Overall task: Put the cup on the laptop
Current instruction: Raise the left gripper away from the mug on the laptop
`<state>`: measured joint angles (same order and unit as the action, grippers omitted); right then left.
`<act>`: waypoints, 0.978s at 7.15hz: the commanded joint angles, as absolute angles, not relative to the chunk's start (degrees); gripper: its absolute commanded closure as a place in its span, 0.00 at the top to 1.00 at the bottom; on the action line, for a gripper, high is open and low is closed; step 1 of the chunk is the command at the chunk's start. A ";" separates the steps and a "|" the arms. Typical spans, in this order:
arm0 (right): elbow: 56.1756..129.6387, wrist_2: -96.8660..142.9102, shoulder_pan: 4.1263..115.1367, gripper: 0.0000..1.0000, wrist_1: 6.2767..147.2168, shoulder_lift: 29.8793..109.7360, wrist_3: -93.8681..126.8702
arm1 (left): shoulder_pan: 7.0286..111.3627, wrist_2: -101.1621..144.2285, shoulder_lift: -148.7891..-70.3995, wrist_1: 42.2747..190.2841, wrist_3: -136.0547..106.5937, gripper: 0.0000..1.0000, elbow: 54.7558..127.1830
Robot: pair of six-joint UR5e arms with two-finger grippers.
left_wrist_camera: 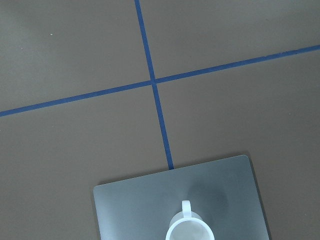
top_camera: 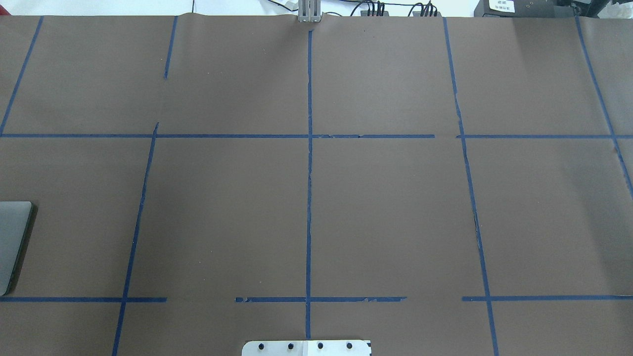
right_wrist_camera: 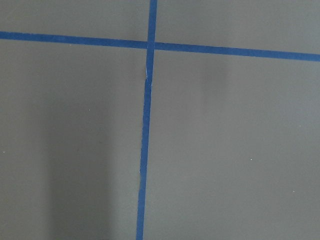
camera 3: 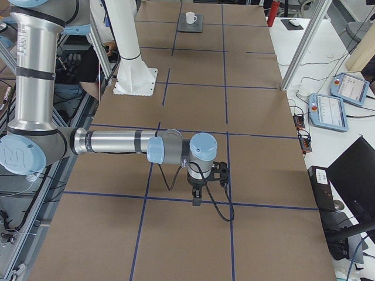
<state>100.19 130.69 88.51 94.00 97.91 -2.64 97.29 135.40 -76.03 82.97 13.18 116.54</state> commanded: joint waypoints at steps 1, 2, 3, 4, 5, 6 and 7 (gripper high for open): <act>100.20 130.69 88.51 1.00 94.04 97.91 -2.64 | 97.29 135.35 -76.03 82.97 13.18 1.00 116.63; 100.20 130.69 88.51 1.00 94.04 97.91 -2.64 | 97.29 135.35 -75.94 82.97 13.18 1.00 116.54; 100.20 130.69 88.51 1.00 94.04 97.91 -2.64 | 97.29 135.26 -75.94 82.97 13.18 1.00 116.28; 100.20 130.69 88.51 1.00 94.04 97.91 -2.64 | 97.29 135.26 -75.85 82.97 13.18 1.00 116.11; 100.20 130.69 88.51 1.00 93.96 97.91 -2.64 | 97.29 135.26 -75.85 82.97 13.18 1.00 116.19; 100.20 130.61 88.51 1.00 93.96 97.91 -2.64 | 97.29 135.26 -75.85 82.88 13.27 1.00 116.63; 100.20 130.69 88.51 1.00 94.04 97.91 -2.64 | 97.29 135.26 -75.85 83.05 13.53 1.00 116.02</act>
<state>100.19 130.66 88.51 93.98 97.91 -2.64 97.29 135.27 -75.85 82.95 13.29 116.33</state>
